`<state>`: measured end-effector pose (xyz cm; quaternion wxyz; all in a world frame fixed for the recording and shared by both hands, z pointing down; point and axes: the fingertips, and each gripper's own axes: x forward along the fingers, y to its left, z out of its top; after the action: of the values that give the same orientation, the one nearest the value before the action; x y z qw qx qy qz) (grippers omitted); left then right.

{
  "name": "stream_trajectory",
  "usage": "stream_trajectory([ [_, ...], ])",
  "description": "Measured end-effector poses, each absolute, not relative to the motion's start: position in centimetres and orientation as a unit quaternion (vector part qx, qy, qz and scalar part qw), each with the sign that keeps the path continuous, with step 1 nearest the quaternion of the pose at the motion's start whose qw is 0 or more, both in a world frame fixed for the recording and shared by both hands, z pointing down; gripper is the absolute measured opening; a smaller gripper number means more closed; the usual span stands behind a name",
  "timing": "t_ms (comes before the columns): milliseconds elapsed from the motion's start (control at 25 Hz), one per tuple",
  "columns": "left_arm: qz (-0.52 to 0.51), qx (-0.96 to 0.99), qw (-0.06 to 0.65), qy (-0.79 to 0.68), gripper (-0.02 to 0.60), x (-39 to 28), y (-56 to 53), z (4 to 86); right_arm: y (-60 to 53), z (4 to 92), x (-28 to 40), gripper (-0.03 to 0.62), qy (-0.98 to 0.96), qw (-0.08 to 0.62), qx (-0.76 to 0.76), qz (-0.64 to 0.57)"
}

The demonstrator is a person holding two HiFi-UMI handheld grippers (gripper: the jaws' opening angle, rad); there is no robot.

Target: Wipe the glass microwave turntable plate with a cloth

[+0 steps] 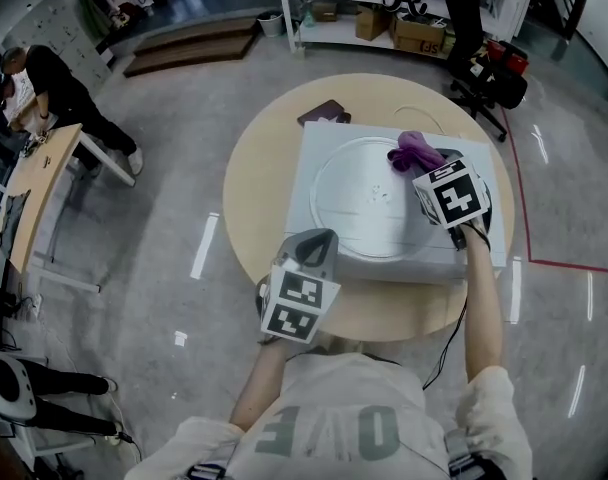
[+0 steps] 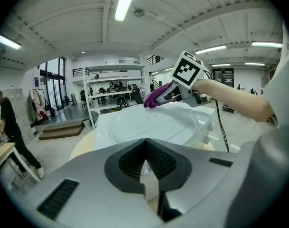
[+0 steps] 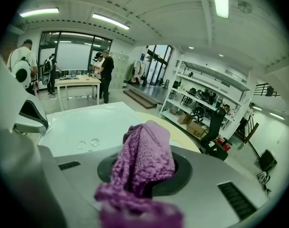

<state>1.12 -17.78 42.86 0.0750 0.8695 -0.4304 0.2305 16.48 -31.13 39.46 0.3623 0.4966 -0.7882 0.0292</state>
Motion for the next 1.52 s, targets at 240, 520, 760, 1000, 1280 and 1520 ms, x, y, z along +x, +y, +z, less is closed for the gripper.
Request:
stream_trajectory([
  [240, 0.232, 0.866, 0.069, -0.436, 0.003, 1.3, -17.9, 42.8, -29.9, 40.1, 16.0, 0.049, -0.794, 0.368, 0.482, 0.037],
  [520, 0.241, 0.862, 0.062, -0.443, 0.003, 1.2, -17.7, 43.1, -24.6, 40.7, 15.7, 0.049, -0.799, 0.375, 0.470, 0.039],
  [760, 0.245, 0.861, 0.059, -0.443, 0.002, 0.9, -17.7, 43.0, -17.7, 40.8, 14.8, 0.049, -0.806, 0.375, 0.455, 0.038],
  [1000, 0.244, 0.860, 0.057, -0.444, 0.003, 0.9, -17.9, 43.0, -13.1, 40.9, 13.9, 0.049, -0.815, 0.381, 0.435, 0.036],
  [1280, 0.248, 0.862, 0.051, -0.439, 0.003, 0.9, -17.9, 42.5, -11.0, 41.4, 13.6, 0.049, -0.818, 0.383, 0.427, 0.045],
  [1520, 0.246, 0.865, 0.054, -0.434, 0.003, 0.9, -17.9, 42.4, -14.2, 38.5, 14.9, 0.049, -0.812, 0.351, 0.466, 0.023],
])
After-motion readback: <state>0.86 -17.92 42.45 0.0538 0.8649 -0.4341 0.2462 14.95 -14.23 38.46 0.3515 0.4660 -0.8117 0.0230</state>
